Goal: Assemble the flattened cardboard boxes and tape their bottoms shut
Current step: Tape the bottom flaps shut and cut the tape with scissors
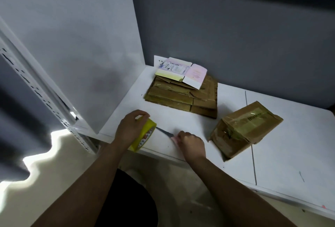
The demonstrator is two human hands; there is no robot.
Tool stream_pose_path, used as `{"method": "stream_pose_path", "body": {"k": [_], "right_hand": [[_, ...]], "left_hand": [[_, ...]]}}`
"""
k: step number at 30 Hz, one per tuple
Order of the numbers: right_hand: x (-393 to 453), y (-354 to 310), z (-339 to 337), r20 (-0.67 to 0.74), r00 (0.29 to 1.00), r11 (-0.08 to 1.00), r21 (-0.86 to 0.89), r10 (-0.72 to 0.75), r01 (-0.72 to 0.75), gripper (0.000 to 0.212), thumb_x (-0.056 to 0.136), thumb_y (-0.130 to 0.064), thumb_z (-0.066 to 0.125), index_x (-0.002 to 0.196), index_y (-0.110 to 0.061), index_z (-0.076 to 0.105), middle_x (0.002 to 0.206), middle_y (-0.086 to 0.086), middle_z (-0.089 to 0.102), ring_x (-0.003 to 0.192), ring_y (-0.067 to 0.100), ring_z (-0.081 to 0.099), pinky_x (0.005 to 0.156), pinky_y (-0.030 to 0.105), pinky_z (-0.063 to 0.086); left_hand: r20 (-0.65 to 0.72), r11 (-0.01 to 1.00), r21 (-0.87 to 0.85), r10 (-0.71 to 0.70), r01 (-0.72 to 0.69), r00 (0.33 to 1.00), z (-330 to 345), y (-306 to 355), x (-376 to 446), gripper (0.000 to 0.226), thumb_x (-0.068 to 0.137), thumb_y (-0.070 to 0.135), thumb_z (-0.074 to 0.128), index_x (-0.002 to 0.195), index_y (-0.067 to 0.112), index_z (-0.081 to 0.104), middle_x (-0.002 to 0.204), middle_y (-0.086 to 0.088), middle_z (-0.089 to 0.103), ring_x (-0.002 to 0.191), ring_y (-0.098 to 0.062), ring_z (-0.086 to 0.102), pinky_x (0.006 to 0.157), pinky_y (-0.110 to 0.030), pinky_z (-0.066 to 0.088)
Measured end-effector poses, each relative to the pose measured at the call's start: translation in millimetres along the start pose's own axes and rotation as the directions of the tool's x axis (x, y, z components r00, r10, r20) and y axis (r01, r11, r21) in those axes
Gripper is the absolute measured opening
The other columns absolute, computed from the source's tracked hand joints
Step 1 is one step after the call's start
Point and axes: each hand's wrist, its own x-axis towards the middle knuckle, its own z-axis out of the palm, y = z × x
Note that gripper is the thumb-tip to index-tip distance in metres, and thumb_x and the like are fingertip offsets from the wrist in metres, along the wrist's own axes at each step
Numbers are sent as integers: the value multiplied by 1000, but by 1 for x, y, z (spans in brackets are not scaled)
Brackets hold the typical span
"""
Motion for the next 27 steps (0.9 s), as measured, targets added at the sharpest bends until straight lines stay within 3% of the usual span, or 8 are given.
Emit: {"method": "stream_pose_path", "body": {"k": [2,4,7,10,14,18,22,27], "right_hand": [[5,-5,13,-32,998,995,-85,-59,56,29,98,-34,49,108,-12,66,98,10,71,93,30,64,74,32,50],[8,-6,21,53,995,991,-100,-86,91,29,100,-28,47,121,-13,61,116,10,63,107,29,56,85,34,48],[11,-7,14,33,999,985,170,-42,36,30,96,-29,56,121,-14,64,123,6,53,108,23,54,91,32,50],[14,-17,-26,-134,978,731,682,162,-28,17,91,-19,63,106,-14,68,111,0,56,98,11,56,86,26,50],[12,-43,-90,-41,995,393,919,89,3,16,91,-20,63,106,-14,62,108,3,58,91,6,56,64,9,46],[10,-49,-93,-3,999,425,905,50,-18,14,86,-15,69,97,-12,62,92,4,64,78,4,57,63,10,45],[7,-40,-92,6,991,342,938,130,-51,3,86,-5,67,85,-7,65,72,-3,60,63,-1,55,60,13,44],[0,-35,-96,2,989,383,922,148,-59,2,86,-7,68,84,-8,66,79,-4,64,64,-1,57,60,15,46]], "left_hand": [[40,1000,-23,-9,10,999,1,0,2,16,94,42,53,106,33,59,119,4,58,102,-18,56,97,-43,48],[81,999,-40,0,3,997,1,2,2,14,94,40,54,105,33,59,119,4,58,104,-19,56,96,-44,49],[119,997,-63,52,-45,991,2,3,1,9,95,36,54,100,35,60,120,4,59,106,-20,56,95,-43,50],[125,994,-84,85,-74,989,3,6,-4,11,95,33,54,91,40,61,116,5,61,106,-20,56,93,-42,51],[124,991,-99,104,-92,987,10,15,-13,6,93,38,56,90,38,62,107,6,63,102,-19,59,90,-39,52],[120,984,-88,166,-157,979,16,24,-23,15,90,43,57,96,31,63,101,7,65,96,-16,61,86,-34,52],[136,967,-136,235,-216,963,19,26,-29,15,93,32,57,105,37,63,111,9,65,90,-9,64,68,-16,54],[215,962,-212,219,-173,952,21,28,-33,48,94,31,55,137,46,40,118,4,60,83,-18,69,66,-26,58]]}}
